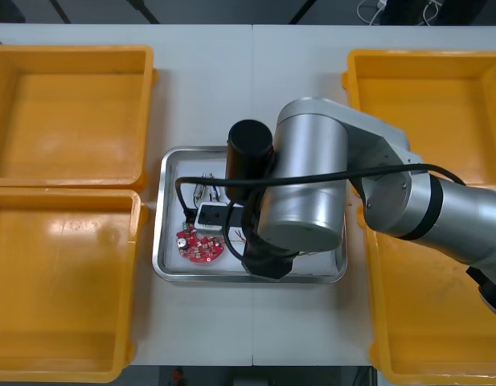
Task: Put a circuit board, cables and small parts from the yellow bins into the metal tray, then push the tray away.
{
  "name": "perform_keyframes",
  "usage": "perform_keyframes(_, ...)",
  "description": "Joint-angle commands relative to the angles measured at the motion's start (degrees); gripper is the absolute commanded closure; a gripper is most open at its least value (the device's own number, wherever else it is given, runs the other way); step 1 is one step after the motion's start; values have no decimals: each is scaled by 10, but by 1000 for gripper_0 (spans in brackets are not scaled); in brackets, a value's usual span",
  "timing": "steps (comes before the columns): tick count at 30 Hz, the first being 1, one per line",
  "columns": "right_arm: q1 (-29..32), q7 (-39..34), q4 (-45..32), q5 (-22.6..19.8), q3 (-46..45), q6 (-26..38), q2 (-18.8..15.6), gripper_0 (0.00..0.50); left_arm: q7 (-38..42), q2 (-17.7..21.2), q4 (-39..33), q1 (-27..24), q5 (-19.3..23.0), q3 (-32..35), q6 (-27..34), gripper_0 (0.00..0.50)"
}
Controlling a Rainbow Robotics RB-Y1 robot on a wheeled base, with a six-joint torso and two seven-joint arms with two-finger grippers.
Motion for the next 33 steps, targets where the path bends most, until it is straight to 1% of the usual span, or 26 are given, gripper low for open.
perform_keyframes(1,-21,11,5,38,58,-22,23,0,-69,-4,-22,9,-3,-3,-6,0)
perform_keyframes(9,-15,7,37,94,123,-50,47,0,-88,-4,-44,10,7,-3,-13,0)
perform_keyframes(14,5,8,39,109,127,-52,55,0,-99,-4,-44,9,15,-3,-13,0)
perform_keyframes(21,34,12,39,158,142,-57,63,0,-105,-4,-44,9,20,-6,-13,0)
perform_keyframes(33,63,13,39,194,156,-64,66,0,-105,-4,-44,9,20,-6,-13,0)
